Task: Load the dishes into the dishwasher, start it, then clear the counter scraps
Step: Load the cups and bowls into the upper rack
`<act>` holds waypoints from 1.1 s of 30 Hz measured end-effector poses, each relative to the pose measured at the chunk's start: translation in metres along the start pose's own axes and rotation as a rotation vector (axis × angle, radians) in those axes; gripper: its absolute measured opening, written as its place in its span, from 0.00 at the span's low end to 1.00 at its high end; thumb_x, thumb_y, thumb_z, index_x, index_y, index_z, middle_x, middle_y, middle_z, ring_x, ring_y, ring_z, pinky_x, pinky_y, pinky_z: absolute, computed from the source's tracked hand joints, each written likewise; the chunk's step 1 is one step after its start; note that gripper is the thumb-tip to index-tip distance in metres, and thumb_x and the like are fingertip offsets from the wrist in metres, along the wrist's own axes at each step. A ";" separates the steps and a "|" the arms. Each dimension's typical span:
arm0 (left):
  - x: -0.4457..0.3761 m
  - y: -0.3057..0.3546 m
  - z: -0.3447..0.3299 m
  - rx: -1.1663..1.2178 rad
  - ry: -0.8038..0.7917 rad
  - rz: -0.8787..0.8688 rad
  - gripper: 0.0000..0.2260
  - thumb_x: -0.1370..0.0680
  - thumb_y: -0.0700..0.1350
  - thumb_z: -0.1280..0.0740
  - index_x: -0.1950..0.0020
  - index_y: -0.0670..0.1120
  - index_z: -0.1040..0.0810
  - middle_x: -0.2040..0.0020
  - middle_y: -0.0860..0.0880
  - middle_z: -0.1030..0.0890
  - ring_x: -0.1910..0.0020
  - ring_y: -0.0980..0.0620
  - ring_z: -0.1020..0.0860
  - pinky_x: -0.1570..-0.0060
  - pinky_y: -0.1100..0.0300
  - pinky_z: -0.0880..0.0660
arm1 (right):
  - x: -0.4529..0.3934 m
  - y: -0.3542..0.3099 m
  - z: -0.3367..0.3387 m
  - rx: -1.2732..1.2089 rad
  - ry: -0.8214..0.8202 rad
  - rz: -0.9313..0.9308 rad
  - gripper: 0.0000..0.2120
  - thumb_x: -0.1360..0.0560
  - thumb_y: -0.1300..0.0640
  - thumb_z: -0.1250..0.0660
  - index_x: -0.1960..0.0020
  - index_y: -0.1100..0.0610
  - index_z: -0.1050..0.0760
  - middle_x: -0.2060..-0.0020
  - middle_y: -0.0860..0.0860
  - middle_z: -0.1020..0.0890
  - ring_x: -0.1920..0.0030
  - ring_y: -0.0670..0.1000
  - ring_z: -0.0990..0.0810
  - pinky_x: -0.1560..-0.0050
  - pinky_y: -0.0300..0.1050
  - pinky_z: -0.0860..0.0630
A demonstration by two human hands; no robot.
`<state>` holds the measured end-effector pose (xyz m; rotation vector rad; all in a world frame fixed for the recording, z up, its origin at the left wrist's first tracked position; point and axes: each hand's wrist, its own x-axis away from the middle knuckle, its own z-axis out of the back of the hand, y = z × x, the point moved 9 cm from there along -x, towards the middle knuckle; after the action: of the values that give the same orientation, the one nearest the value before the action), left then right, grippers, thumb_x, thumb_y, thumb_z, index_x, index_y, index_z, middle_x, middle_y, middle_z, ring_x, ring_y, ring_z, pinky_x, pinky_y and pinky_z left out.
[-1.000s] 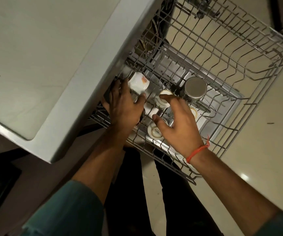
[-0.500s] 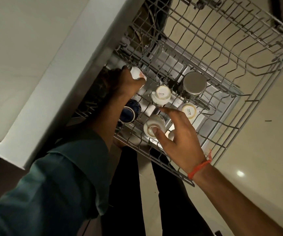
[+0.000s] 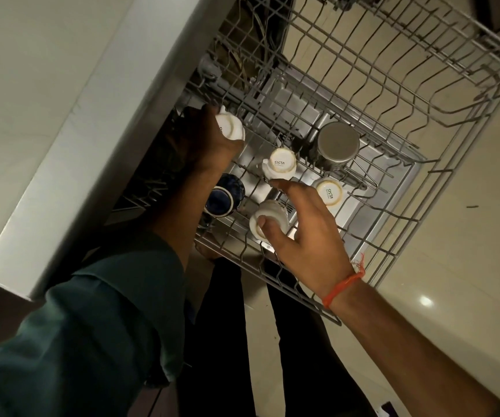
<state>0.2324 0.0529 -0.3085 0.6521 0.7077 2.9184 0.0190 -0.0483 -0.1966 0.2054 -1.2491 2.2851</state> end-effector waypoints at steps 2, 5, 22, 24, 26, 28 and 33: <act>0.004 0.004 -0.003 -0.044 -0.016 -0.036 0.37 0.43 0.64 0.26 0.36 0.53 0.27 0.37 0.44 0.25 0.37 0.41 0.25 0.36 0.38 0.29 | 0.001 0.001 -0.003 0.005 -0.008 -0.001 0.25 0.23 0.53 0.30 0.27 0.50 0.32 0.36 0.49 0.27 0.36 0.49 0.27 0.42 0.38 0.31; 0.005 0.005 -0.005 0.003 -0.048 -0.061 0.43 0.46 0.68 0.28 0.34 0.53 0.28 0.35 0.44 0.27 0.35 0.41 0.27 0.35 0.37 0.30 | 0.003 0.004 -0.004 0.022 -0.003 0.002 0.25 0.23 0.51 0.31 0.28 0.50 0.31 0.36 0.48 0.27 0.35 0.49 0.27 0.40 0.39 0.31; 0.072 0.028 0.040 -0.094 0.055 -0.138 0.39 0.26 0.68 0.32 0.19 0.54 0.40 0.18 0.45 0.41 0.19 0.40 0.45 0.24 0.34 0.54 | -0.016 -0.013 0.004 -0.001 0.068 0.056 0.26 0.23 0.52 0.30 0.28 0.51 0.31 0.37 0.50 0.27 0.35 0.48 0.28 0.39 0.31 0.34; 0.098 0.038 0.053 -0.025 0.017 -0.137 0.38 0.22 0.67 0.36 0.17 0.55 0.45 0.16 0.47 0.48 0.17 0.43 0.53 0.24 0.39 0.65 | -0.019 -0.020 0.014 -0.003 0.108 0.074 0.25 0.23 0.52 0.30 0.28 0.53 0.31 0.36 0.50 0.26 0.34 0.50 0.28 0.36 0.38 0.31; 0.128 0.048 0.069 0.034 -0.045 -0.132 0.36 0.19 0.66 0.39 0.16 0.56 0.49 0.15 0.49 0.54 0.17 0.46 0.60 0.27 0.46 0.72 | -0.019 -0.031 0.028 -0.004 0.138 0.083 0.25 0.22 0.52 0.30 0.28 0.54 0.31 0.33 0.51 0.27 0.32 0.50 0.29 0.34 0.40 0.32; 0.156 0.056 0.085 0.075 -0.096 -0.147 0.35 0.18 0.64 0.40 0.16 0.54 0.50 0.15 0.50 0.55 0.17 0.50 0.61 0.24 0.47 0.70 | -0.016 -0.043 0.044 -0.005 0.148 0.076 0.26 0.21 0.49 0.31 0.26 0.54 0.32 0.30 0.52 0.29 0.30 0.51 0.30 0.32 0.45 0.31; 0.208 0.078 0.142 0.178 -0.133 -0.248 0.33 0.18 0.64 0.41 0.17 0.53 0.45 0.17 0.51 0.43 0.18 0.53 0.47 0.21 0.38 0.47 | -0.007 -0.086 0.088 -0.068 0.182 0.099 0.26 0.20 0.48 0.33 0.25 0.49 0.34 0.27 0.49 0.31 0.27 0.46 0.34 0.28 0.46 0.33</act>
<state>0.1056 0.0771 -0.0782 0.7091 0.9639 2.5818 0.0587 -0.0857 -0.0858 -0.0887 -1.2646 2.2813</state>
